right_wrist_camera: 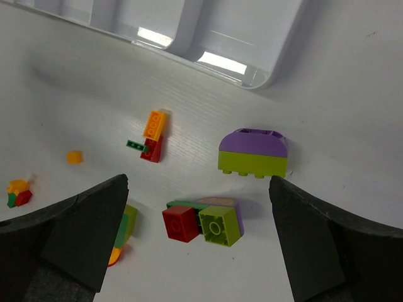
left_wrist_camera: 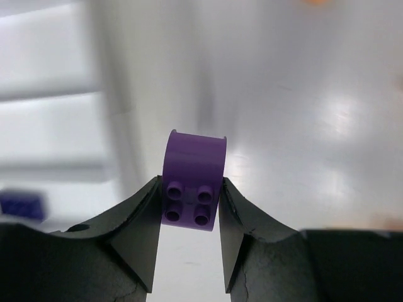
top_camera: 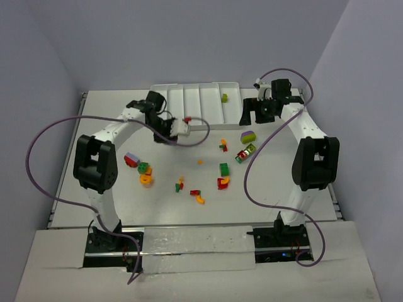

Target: Sort the legos into containers by color

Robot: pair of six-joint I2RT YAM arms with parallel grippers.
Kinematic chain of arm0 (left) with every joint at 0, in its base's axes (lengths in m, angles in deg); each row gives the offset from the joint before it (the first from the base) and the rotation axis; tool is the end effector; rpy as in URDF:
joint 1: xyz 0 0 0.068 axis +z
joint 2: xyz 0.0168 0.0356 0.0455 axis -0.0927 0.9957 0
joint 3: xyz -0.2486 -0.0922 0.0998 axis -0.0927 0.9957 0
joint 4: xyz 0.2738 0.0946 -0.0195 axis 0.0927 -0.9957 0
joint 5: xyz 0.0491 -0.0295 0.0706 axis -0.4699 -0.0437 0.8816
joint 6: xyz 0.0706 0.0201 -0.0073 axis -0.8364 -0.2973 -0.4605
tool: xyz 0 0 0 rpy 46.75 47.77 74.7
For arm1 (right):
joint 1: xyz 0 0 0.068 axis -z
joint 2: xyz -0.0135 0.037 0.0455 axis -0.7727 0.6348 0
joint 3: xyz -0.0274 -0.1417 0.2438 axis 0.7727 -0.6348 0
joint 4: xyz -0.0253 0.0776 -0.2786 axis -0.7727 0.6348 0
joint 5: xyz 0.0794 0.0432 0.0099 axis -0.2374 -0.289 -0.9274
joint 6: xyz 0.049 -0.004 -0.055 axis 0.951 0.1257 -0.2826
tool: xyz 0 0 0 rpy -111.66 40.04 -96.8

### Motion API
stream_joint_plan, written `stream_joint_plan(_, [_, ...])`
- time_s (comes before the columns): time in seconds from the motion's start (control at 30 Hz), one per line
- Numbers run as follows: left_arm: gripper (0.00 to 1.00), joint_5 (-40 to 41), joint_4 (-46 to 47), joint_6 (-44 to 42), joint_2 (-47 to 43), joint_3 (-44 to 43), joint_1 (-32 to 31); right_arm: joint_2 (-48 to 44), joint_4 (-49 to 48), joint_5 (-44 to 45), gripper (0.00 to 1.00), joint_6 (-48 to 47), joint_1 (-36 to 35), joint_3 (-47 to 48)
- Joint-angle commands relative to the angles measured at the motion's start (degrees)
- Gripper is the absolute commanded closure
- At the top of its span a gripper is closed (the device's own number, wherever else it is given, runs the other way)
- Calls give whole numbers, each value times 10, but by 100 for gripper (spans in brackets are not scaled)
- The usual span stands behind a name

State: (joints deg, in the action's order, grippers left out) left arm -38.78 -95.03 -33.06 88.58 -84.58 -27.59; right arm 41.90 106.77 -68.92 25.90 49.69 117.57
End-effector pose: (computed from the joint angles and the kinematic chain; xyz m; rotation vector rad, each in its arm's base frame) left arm 0.3924 -0.1901 0.2107 2.0125 1.6900 -0.3608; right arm 0.4459 0.0360 0.2506 -0.3717 2.3993 0.5581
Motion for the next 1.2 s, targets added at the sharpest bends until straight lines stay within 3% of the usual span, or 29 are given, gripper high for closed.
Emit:
stream_joint_plan(0.0, [100,43,215,276,8,-58,24,0,-2,-16,0,9,5,28])
stream_joint_plan(0.17, [100,245,467,421,57,-73,34,3,-3,-16,0,12,5,31])
stream_joint_plan(0.37, [100,293,566,441,161,-169,55,9,-7,-19,0,19,5,30])
stream_joint_plan(0.53, [100,250,567,417,239,-256,75,15,-8,-20,0,22,5,33])
stream_joint_plan(0.9, [97,180,564,353,299,-288,92,34,-10,-24,0,26,5,37])
stream_joint_plan(1.07, [81,168,564,354,312,-288,93,36,-8,-23,0,26,4,41])
stream_joint_plan(1.17, [64,171,573,358,318,-292,93,37,-6,-22,0,26,5,42])
